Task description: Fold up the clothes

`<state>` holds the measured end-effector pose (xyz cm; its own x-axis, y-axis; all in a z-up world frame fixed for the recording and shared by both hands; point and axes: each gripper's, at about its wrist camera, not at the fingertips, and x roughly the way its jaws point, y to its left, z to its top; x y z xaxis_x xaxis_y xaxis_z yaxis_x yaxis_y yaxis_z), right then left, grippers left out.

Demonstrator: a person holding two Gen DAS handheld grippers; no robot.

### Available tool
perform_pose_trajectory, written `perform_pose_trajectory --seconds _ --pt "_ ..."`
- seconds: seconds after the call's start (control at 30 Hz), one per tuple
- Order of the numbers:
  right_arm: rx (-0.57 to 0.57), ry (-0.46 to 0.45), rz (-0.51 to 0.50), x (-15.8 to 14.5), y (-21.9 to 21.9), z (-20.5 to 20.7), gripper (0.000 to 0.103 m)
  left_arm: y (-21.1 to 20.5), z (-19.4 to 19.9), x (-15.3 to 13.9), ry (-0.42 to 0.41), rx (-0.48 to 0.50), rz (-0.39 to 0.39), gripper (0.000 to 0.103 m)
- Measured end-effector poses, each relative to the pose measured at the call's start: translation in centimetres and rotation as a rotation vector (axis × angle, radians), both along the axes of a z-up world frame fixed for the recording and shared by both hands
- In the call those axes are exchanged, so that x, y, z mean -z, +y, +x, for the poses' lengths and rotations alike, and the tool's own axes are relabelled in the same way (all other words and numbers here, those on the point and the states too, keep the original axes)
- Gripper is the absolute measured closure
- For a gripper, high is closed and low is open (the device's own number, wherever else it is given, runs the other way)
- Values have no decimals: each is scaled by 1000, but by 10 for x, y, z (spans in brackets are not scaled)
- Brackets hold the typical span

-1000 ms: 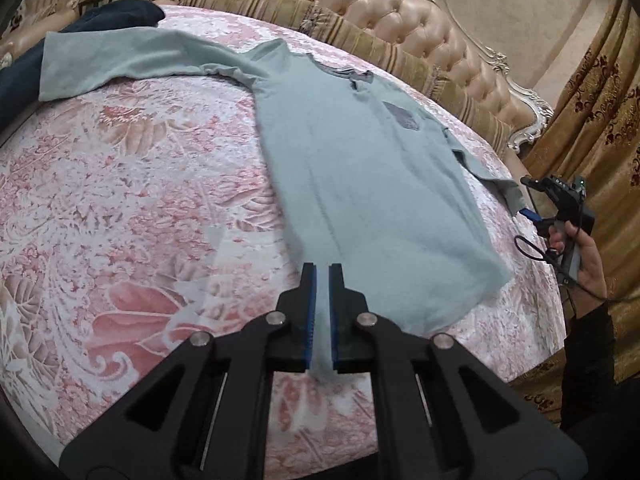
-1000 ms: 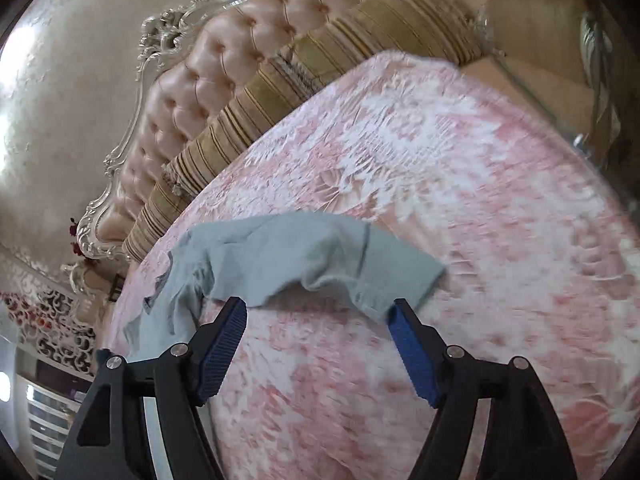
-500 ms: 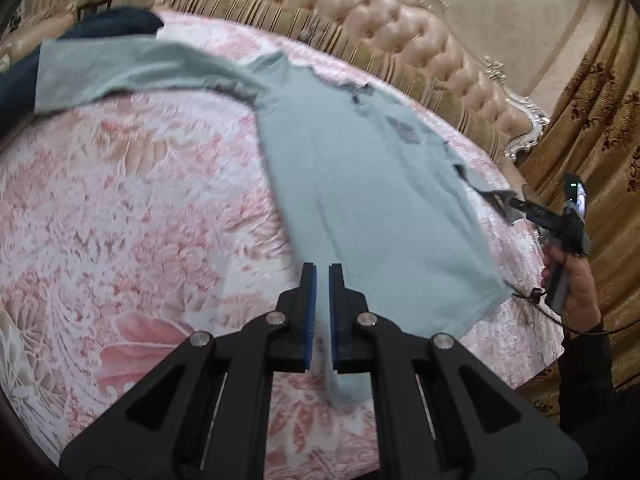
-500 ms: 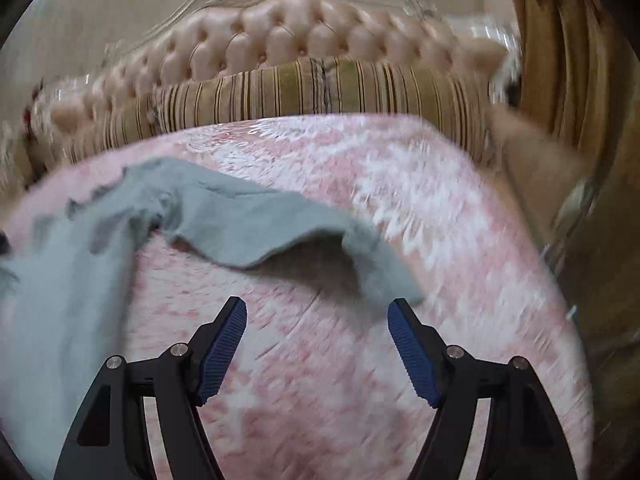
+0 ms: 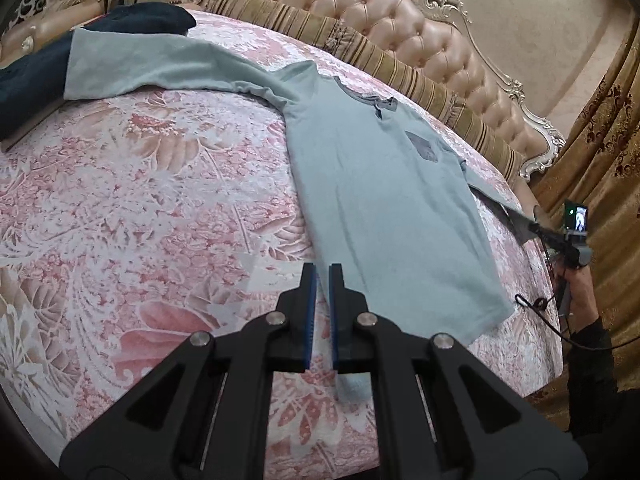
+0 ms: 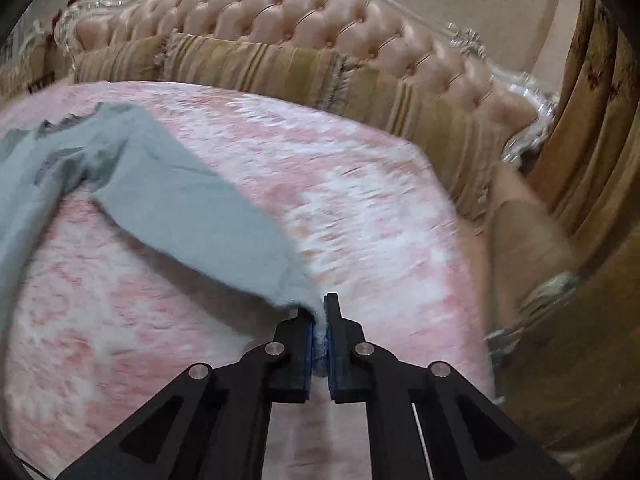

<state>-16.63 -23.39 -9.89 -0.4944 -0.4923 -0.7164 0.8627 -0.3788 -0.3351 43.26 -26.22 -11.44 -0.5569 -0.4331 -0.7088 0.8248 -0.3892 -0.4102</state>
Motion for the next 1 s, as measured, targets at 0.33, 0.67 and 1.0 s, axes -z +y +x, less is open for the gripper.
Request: perform_pose_trajectory --seconds 0.33,0.67,1.0 --pt "-39 248 111 6 -32 -46 98 -5 -26 -6 -23 36 -1 96" --pt "77 260 205 7 -51 -89 42 -5 -53 -9 -50 142 -18 96" --pt "134 407 187 -37 14 -61 22 6 -36 4 -26 142 -16 43"
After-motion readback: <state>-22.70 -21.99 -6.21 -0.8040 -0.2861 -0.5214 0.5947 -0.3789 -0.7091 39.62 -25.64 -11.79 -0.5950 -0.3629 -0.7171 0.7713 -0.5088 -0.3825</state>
